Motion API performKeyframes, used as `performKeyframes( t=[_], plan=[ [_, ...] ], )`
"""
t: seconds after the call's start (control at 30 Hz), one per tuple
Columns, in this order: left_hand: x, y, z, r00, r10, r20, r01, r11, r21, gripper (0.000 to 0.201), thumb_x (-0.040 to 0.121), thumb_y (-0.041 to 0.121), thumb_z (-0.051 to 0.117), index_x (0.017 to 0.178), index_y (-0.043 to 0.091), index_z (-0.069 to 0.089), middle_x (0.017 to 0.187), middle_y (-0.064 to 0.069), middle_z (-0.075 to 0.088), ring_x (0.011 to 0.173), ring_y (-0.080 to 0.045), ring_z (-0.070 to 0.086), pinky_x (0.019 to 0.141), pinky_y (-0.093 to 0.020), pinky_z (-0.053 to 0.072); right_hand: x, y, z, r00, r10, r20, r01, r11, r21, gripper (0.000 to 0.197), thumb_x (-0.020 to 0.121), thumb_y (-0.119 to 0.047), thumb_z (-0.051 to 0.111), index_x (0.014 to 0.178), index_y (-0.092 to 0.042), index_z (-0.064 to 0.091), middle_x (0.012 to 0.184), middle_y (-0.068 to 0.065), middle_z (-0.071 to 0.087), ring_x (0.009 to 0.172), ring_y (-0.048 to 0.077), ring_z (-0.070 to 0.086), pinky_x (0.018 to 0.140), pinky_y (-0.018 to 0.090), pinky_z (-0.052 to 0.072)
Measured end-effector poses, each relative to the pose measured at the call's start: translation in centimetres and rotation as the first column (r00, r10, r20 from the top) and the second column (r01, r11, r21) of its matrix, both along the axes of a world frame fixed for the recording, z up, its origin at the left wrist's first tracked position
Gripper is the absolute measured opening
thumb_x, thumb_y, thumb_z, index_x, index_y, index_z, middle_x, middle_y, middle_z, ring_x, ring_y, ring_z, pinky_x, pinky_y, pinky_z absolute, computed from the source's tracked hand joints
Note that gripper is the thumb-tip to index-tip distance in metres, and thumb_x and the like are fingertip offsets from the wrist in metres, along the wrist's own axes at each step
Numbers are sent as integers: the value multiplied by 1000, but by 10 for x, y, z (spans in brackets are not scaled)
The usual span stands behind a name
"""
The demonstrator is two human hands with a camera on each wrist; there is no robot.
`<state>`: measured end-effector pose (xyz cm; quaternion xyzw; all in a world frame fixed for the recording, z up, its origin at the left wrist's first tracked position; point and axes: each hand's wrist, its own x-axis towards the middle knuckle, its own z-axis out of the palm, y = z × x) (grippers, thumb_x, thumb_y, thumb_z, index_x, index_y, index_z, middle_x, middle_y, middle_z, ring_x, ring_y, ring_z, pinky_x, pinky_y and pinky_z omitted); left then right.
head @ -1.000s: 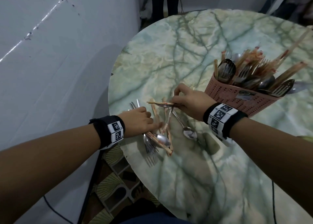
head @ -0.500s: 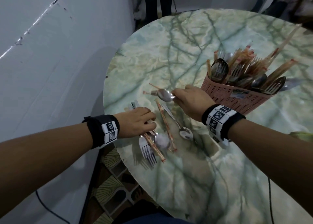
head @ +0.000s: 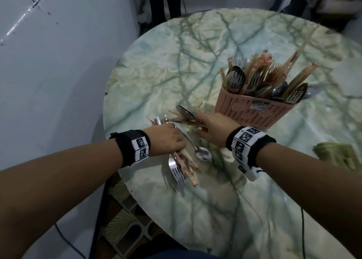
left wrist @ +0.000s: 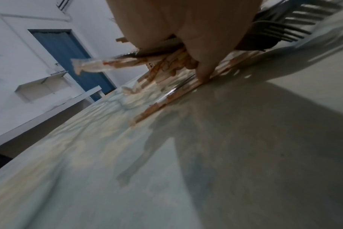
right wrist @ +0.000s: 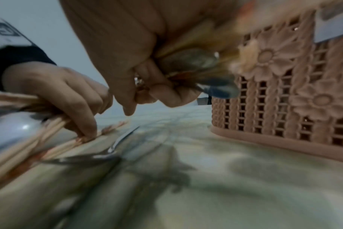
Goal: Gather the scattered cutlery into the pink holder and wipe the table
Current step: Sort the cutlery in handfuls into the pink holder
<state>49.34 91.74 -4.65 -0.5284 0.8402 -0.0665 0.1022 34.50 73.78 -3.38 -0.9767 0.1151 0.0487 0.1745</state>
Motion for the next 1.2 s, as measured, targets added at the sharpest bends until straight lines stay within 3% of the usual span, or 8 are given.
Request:
performKeyframes(
  t=[0.27, 0.37, 0.43, 0.57, 0.7, 0.87, 1.0, 1.2],
  plan=[
    [6, 36, -7, 998, -35, -53, 29, 995, -97, 18, 99, 12, 42, 101, 15, 60, 101, -8, 58, 87, -24, 52, 76, -38, 47, 3, -12, -5, 989, -73, -127, 96, 978, 184, 11, 87, -27, 72, 96, -34, 74, 78, -11, 65, 76, 11, 62, 70, 25, 45],
    [14, 60, -4, 999, -38, -16, 36, 993, -111, 34, 105, 7, 26, 104, 14, 58, 100, -7, 60, 83, -24, 53, 72, -37, 47, 7, -15, -4, 984, -27, -175, 56, 985, 162, 20, 88, -26, 72, 75, -41, 67, 67, -14, 61, 63, 2, 57, 65, 23, 42],
    [20, 71, -1, 1000, -18, 8, 19, 992, -122, 40, 105, 6, 18, 104, 14, 57, 96, -5, 60, 81, -25, 53, 72, -38, 48, 10, -11, -3, 970, 56, -236, -25, 991, 132, 33, 87, -23, 70, 64, -43, 58, 68, -9, 65, 66, 11, 62, 65, 26, 49],
    [23, 81, 3, 1000, 5, 10, -3, 988, -157, 36, 104, 4, 21, 107, 14, 55, 94, -4, 59, 82, -23, 51, 73, -36, 46, 10, 0, -2, 936, 145, -321, -122, 988, 89, 24, 88, -21, 63, 79, -43, 63, 78, -6, 69, 75, 17, 65, 68, 28, 52],
    [14, 82, 4, 1000, -7, 2, 7, 989, -150, 33, 103, 3, 24, 108, 13, 55, 95, -4, 59, 82, -23, 52, 74, -36, 47, 14, 3, -1, 932, 189, -310, -174, 982, 73, 27, 91, -23, 62, 75, -44, 61, 75, -10, 64, 77, 19, 63, 73, 31, 53],
    [5, 83, 5, 1000, -10, -12, 9, 991, -132, 43, 105, 5, 14, 110, 12, 56, 96, -4, 60, 83, -23, 54, 75, -37, 50, 18, 6, 0, 894, 331, -302, -365, 929, -62, 11, 93, -29, 64, 102, -26, 68, 96, 1, 56, 86, 25, 58, 73, 33, 45],
    [5, 87, 8, 1000, 6, -29, -10, 990, -144, 46, 105, 6, 13, 116, 11, 58, 95, -4, 60, 82, -23, 54, 77, -37, 51, 13, 3, -2, 947, 271, -175, -277, 961, -11, 15, 99, -33, 58, 109, -23, 64, 108, 1, 50, 90, 25, 59, 78, 38, 49],
    [12, 85, 13, 991, 75, -114, -91, 986, -140, 22, 97, 4, 39, 110, 9, 56, 89, -5, 59, 72, -24, 54, 73, -39, 50, 29, 9, 25, 996, 43, 77, -53, 991, 124, 10, 103, -26, 50, 109, -20, 47, 93, 6, 68, 85, 32, 64, 71, 40, 50]
  ],
)
